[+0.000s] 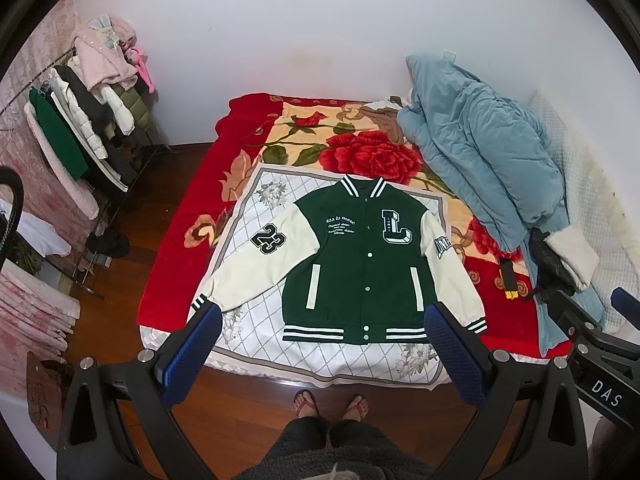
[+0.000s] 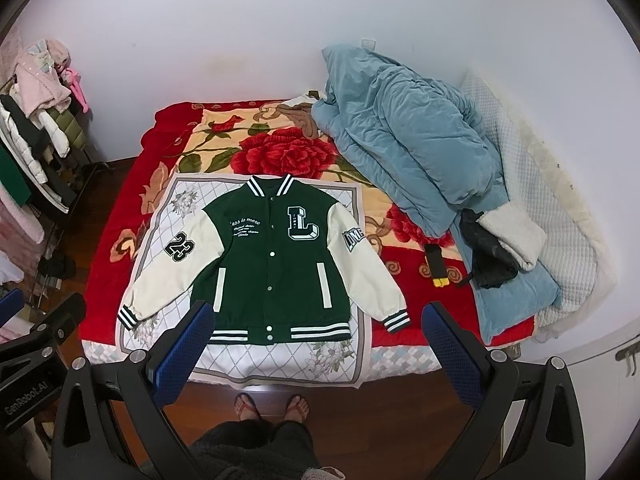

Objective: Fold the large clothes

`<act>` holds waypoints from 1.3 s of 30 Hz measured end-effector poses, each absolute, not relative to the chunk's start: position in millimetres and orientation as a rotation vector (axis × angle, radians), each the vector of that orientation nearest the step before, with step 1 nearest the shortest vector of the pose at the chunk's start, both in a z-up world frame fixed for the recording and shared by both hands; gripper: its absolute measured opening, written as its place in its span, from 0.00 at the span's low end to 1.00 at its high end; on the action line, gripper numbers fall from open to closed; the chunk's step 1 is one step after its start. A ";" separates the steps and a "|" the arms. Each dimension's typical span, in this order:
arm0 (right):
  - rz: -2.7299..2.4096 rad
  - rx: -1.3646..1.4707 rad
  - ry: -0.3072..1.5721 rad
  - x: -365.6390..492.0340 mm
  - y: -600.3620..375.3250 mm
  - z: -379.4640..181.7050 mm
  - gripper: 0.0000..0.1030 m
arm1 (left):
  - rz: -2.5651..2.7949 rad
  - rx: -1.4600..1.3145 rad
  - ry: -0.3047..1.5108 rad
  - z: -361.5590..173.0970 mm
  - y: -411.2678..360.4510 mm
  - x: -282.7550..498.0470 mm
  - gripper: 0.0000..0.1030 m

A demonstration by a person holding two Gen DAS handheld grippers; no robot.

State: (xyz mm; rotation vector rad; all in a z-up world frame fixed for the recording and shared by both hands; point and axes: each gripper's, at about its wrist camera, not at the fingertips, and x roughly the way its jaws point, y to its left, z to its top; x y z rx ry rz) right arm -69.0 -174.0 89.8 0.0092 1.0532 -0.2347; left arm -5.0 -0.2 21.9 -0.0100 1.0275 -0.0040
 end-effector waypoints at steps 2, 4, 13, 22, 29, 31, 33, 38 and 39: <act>-0.235 0.008 1.052 -70.3 -174.0 87.9 1.00 | -0.006 -0.011 1.027 21.4 0.6 -5.6 1.00; -0.236 0.010 1.051 -71.8 -174.7 86.0 1.00 | -0.007 -0.009 1.026 22.0 0.1 -5.2 1.00; -0.236 0.008 1.049 -65.2 -172.4 95.6 1.00 | -0.008 -0.013 1.026 26.4 -2.8 -4.7 1.00; -0.239 0.005 1.045 -64.5 -170.8 98.3 1.00 | -0.005 -0.016 1.022 25.4 -2.7 -6.4 1.00; -0.238 0.006 1.044 -65.6 -170.9 96.7 1.00 | -0.006 -0.015 1.023 23.3 -1.5 -7.4 1.00; -0.238 0.004 1.044 -65.7 -170.7 96.4 1.00 | -0.006 -0.017 1.023 25.3 -2.1 -8.2 1.00; -0.238 0.006 1.044 -65.9 -170.8 96.4 1.00 | -0.006 -0.015 1.022 26.4 -3.3 -7.3 1.00; -0.237 0.006 1.044 -66.0 -171.2 94.0 1.00 | -0.007 -0.016 1.021 26.4 -2.6 -6.3 1.00; -0.235 0.005 1.046 -63.7 -166.7 103.7 1.00 | -0.008 -0.016 1.022 25.7 -2.4 -6.1 1.00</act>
